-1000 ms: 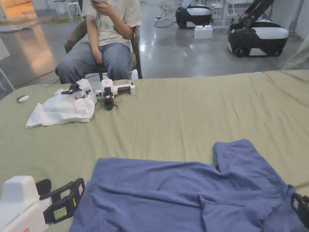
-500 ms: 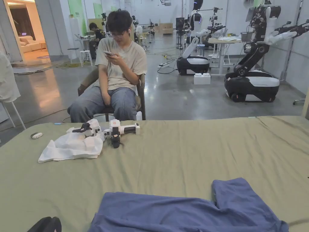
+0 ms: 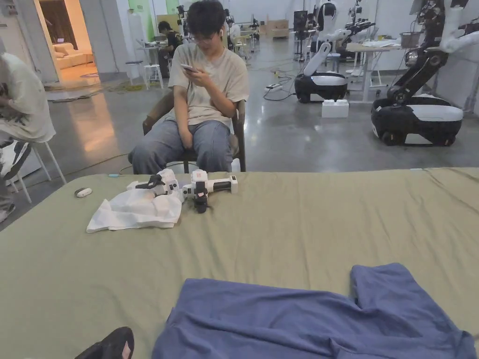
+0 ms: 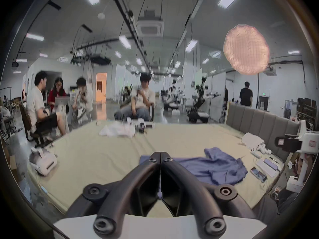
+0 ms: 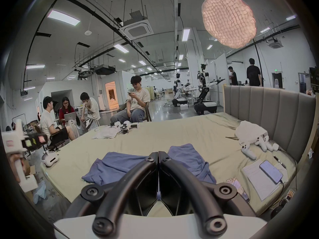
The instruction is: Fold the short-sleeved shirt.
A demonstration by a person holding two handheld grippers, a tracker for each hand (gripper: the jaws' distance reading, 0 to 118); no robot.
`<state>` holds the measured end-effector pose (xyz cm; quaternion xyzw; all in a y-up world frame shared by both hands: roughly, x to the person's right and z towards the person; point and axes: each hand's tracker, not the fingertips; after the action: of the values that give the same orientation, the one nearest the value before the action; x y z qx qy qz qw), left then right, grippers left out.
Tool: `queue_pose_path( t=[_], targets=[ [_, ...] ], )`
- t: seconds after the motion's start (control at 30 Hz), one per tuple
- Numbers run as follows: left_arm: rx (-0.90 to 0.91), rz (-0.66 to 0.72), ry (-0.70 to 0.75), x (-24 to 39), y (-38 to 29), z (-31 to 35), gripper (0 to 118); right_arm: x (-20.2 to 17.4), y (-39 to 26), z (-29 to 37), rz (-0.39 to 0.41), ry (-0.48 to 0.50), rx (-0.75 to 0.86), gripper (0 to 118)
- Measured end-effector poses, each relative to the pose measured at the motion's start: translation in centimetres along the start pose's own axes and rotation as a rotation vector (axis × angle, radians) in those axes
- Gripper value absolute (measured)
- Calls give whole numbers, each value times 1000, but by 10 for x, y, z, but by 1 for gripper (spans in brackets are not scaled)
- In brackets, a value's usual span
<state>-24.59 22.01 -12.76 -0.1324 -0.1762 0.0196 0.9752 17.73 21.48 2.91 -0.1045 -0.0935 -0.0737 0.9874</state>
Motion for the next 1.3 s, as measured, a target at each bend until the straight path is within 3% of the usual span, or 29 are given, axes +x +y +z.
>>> queue_pose_path(
  t=[0.03, 0.13, 0.17, 0.23, 0.37, 0.4, 0.47, 0.67, 0.7, 0.73, 0.87, 1.03, 1.1, 1.13, 1.17, 1.23, 1.3],
  targets=[
    [-39, 29, 11, -8, -10, -19, 10, 1, -4, -3, -15, 7, -19, 0],
    [-218, 175, -41, -43, -49, -83, 54, 5, -16, -5, -45, 13, -59, 0],
    [-297, 247, -48, -57, -65, -108, 61, 6, -20, -5, -51, 14, -76, 0],
    [-368, 314, -35, -75, -92, -145, 61, 11, -28, -5, -54, 13, -106, 0],
    [-543, 310, 78, -95, -137, -208, 58, 26, -47, -7, -75, -34, -197, 0],
    [-576, 317, 94, -96, -143, -216, 52, 29, -50, -7, -77, -50, -214, 0],
    [-604, 339, 81, -94, -156, -228, 23, 38, -58, -8, -88, -87, -254, 0],
    [-612, 103, 89, -67, -151, -230, 3, 68, -72, -47, -92, -139, -346, 1],
    [-623, 89, 90, -63, -150, -229, 3, 74, -74, -60, -91, -148, -349, 12],
    [-636, 60, 109, -59, -149, -232, 3, 84, -76, -80, -93, -176, -371, 36],
    [-653, 18, 112, -53, -153, -236, 3, 121, -95, -166, -37, -292, -479, 69],
    [-664, -17, 92, -54, -152, -237, 3, 161, -126, -246, -84, -386, -647, 64],
    [-657, -40, 92, -49, -152, -233, 3, 166, -139, -254, -193, -345, -697, 18],
    [-654, -43, 94, -48, -153, -232, 3, 163, -140, -250, -230, -343, -646, 5],
    [-651, -48, 94, -48, -153, -232, 3, 155, -137, -245, -197, -397, -631, 5],
    [-671, -77, 76, -54, -151, -238, 3, 153, -137, -249, -161, -394, -645, 4],
    [-715, -77, 47, -60, -139, -242, 0, 152, -130, -245, -176, -393, -646, 4]
  ],
)
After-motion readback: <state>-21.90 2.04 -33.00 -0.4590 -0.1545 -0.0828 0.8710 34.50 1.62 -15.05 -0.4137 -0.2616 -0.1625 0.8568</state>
